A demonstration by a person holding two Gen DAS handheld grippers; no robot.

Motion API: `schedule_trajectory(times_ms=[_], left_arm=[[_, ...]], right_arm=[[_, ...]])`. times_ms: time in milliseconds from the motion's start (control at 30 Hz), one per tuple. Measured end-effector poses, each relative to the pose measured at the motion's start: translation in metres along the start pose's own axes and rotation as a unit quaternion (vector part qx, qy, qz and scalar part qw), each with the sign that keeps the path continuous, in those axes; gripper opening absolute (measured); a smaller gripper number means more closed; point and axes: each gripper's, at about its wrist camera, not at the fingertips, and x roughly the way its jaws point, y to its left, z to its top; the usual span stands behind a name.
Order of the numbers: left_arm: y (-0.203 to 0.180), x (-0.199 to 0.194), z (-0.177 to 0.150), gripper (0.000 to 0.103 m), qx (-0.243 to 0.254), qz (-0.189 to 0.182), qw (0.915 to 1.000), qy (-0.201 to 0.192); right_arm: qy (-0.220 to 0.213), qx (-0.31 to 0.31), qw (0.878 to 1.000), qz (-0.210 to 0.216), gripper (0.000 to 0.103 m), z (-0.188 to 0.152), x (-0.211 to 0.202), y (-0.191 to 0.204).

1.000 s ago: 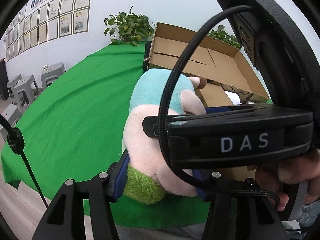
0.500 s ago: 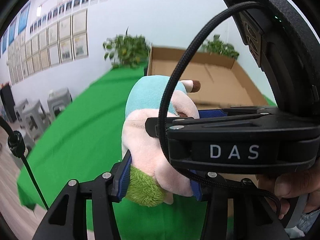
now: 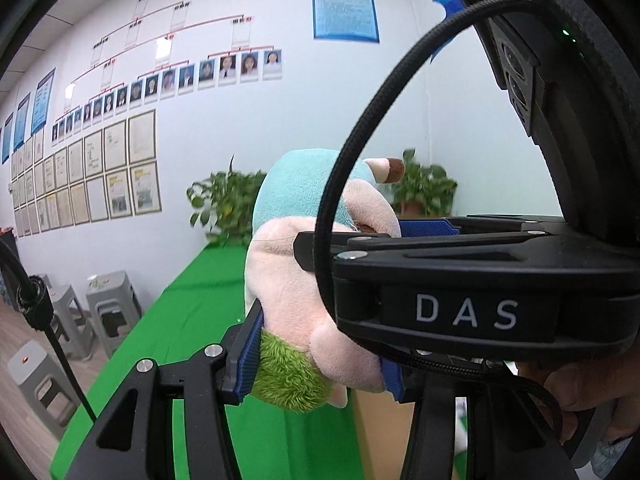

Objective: Organize objects
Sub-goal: 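Lift the plush pig with both grippers and carry it over the tray box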

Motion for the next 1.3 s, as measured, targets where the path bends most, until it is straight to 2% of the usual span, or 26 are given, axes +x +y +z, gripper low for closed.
schedule_trajectory(times_ms=[200, 300, 433, 600, 767, 933, 1300], left_arm=[[-0.014, 0.033, 0.056, 0.047, 0.004, -0.010, 0.9995, -0.030], [-0.029, 0.057, 0.095, 0.047, 0.005, -0.009, 0.9993, -0.035], [-0.021, 0.095, 0.134, 0.047, 0.004, -0.014, 0.9992, -0.038], [0.007, 0.157, 0.158, 0.047, 0.003, -0.017, 0.9997, -0.019], [0.023, 0.219, 0.146, 0.047, 0.006, -0.015, 0.9998, 0.013], [0.034, 0.267, 0.117, 0.047, -0.001, -0.015, 0.9990, 0.043], [0.049, 0.348, 0.025, 0.047, -0.007, -0.017, 0.9941, 0.107]], right_arm=[[-0.030, -0.021, 0.999, -0.027, 0.062, 0.029, -0.003, -0.009], [-0.039, -0.019, 0.999, -0.027, 0.062, 0.037, 0.001, -0.018], [-0.042, -0.027, 0.998, -0.034, 0.061, 0.047, 0.011, -0.026], [-0.035, -0.027, 0.998, -0.037, 0.061, 0.048, 0.030, -0.038], [-0.017, -0.010, 0.999, -0.028, 0.061, 0.037, 0.058, -0.056], [0.006, -0.002, 1.000, -0.023, 0.061, 0.026, 0.085, -0.069], [0.043, 0.022, 0.999, -0.011, 0.059, -0.001, 0.128, -0.091]])
